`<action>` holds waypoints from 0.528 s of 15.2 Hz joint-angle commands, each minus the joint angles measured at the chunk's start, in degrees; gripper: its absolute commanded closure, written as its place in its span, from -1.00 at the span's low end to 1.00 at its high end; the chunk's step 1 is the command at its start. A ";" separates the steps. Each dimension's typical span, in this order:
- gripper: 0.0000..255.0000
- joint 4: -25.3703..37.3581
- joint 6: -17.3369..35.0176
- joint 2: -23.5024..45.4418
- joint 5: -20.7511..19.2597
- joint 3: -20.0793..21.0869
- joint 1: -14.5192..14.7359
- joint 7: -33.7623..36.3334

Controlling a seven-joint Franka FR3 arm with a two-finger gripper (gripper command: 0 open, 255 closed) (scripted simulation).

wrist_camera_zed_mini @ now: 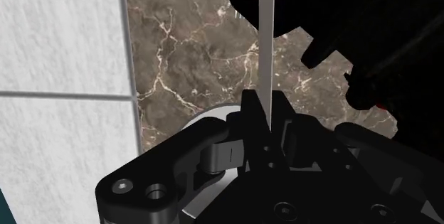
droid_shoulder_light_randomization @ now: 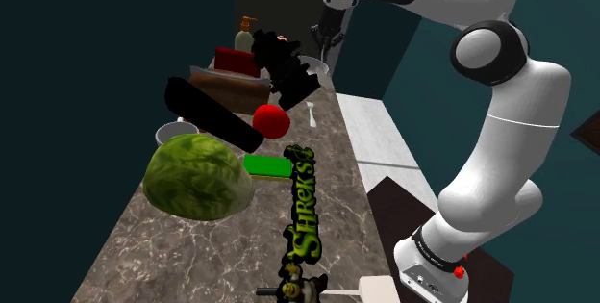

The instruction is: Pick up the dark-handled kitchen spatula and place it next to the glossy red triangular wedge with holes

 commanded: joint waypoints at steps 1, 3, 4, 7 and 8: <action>1.00 -1.83 1.81 -0.01 -0.02 -0.02 -0.10 0.16; 1.00 -3.67 3.46 -0.21 0.01 -0.04 -0.28 0.25; 1.00 -4.55 4.26 -0.28 0.02 -0.05 -0.36 0.29; 1.00 -7.04 6.62 -0.40 0.00 -0.11 -0.57 0.44; 1.00 -7.82 7.39 -0.40 -0.02 -0.13 -0.63 0.49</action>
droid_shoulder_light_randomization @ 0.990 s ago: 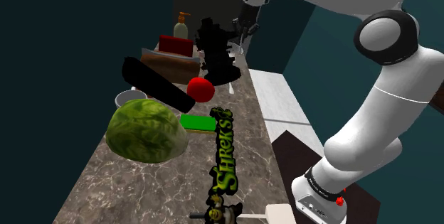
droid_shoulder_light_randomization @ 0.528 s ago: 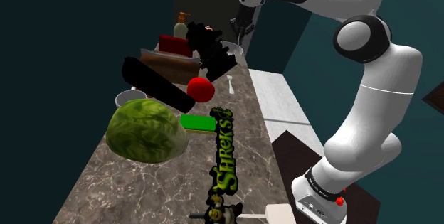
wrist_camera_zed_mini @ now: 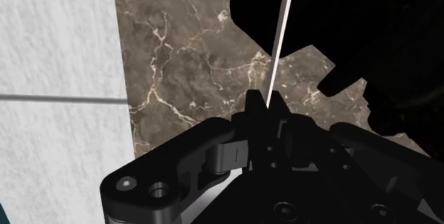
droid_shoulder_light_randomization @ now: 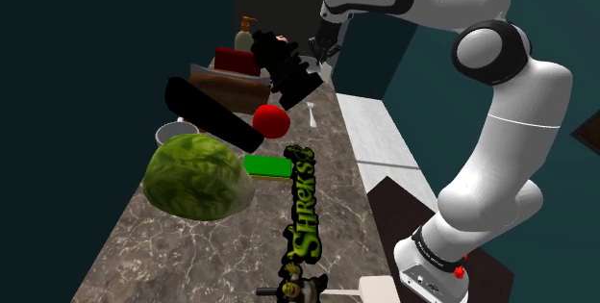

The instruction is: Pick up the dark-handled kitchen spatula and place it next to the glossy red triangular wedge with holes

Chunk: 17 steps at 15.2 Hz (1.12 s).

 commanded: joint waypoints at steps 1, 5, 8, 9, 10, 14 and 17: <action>1.00 -1.68 1.68 0.02 -0.04 0.01 -0.03 0.21; 1.00 -4.49 4.66 0.21 -0.20 -0.10 -0.20 0.45; 1.00 -6.39 6.83 0.50 -0.38 -0.18 -0.28 0.66; 1.00 -6.99 7.53 0.62 -0.45 -0.22 -0.30 0.73; 1.00 -7.57 8.24 0.76 -0.52 -0.25 -0.32 0.81; 1.00 -9.71 11.00 1.42 -0.87 -0.41 -0.35 1.13; 1.00 -11.14 13.01 2.04 -1.15 -0.61 -0.29 1.37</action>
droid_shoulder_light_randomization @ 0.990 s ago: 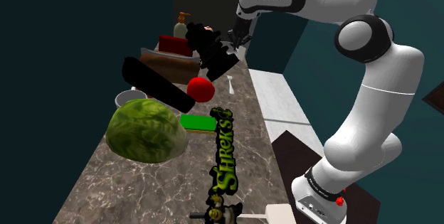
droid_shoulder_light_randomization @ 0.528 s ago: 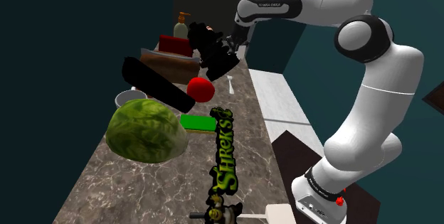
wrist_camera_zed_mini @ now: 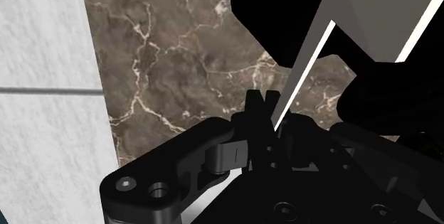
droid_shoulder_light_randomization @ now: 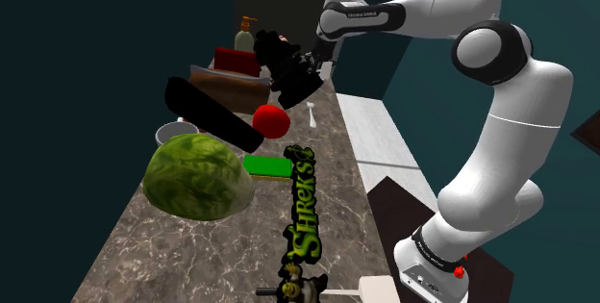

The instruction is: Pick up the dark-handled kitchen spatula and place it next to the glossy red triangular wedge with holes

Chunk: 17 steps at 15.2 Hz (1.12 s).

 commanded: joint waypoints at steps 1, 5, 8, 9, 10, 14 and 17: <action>1.00 -1.80 0.49 2.30 -0.06 0.01 0.34 0.22; 1.00 -3.44 3.10 3.30 -0.44 -0.42 0.58 0.55; 1.00 -4.52 5.03 4.12 -0.64 -1.00 0.98 0.74; 1.00 -4.85 5.66 4.41 -0.65 -1.30 1.20 0.77; 1.00 -5.17 6.30 4.71 -0.69 -1.57 1.40 0.81; 1.00 -5.37 6.73 4.81 -0.32 -2.44 2.12 0.61; 1.00 -5.38 6.77 4.75 0.01 -3.02 2.62 0.41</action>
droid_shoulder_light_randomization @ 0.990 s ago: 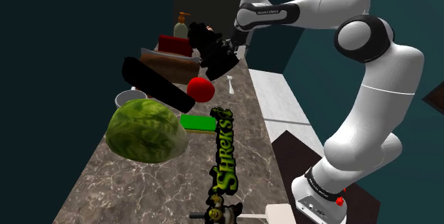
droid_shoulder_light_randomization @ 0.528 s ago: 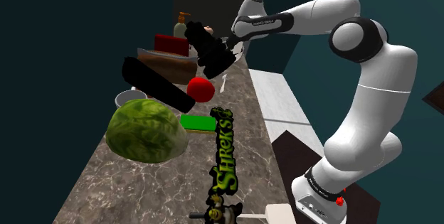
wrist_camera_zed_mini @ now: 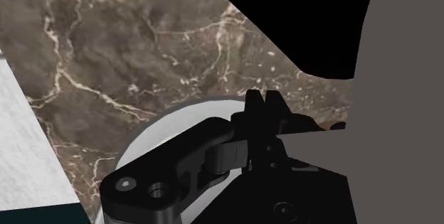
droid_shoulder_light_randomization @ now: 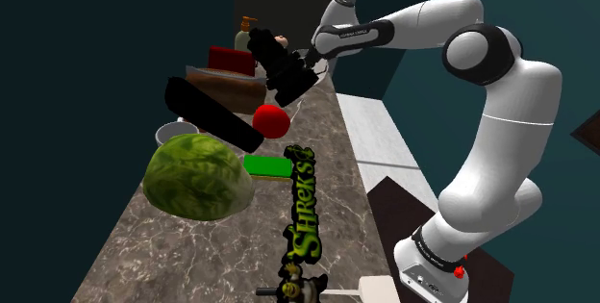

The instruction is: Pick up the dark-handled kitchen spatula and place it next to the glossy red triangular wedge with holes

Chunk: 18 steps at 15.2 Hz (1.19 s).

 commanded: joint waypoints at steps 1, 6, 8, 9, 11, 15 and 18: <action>1.00 -0.23 -13.22 1.81 -0.10 -0.38 0.90 0.21; -1.00 -4.77 -8.84 1.58 0.62 -0.69 -1.44 -2.07; -1.00 0.32 -14.64 0.80 0.66 -1.00 1.49 -0.25; -1.00 0.99 -16.16 -0.08 0.99 -0.90 1.50 -0.45; -1.00 2.41 -18.93 -1.49 1.49 -0.65 1.42 -0.77; -1.00 2.40 -18.93 -1.49 1.50 -0.66 1.44 -0.77; -1.00 2.41 -18.93 -1.49 1.50 -0.67 1.45 -0.78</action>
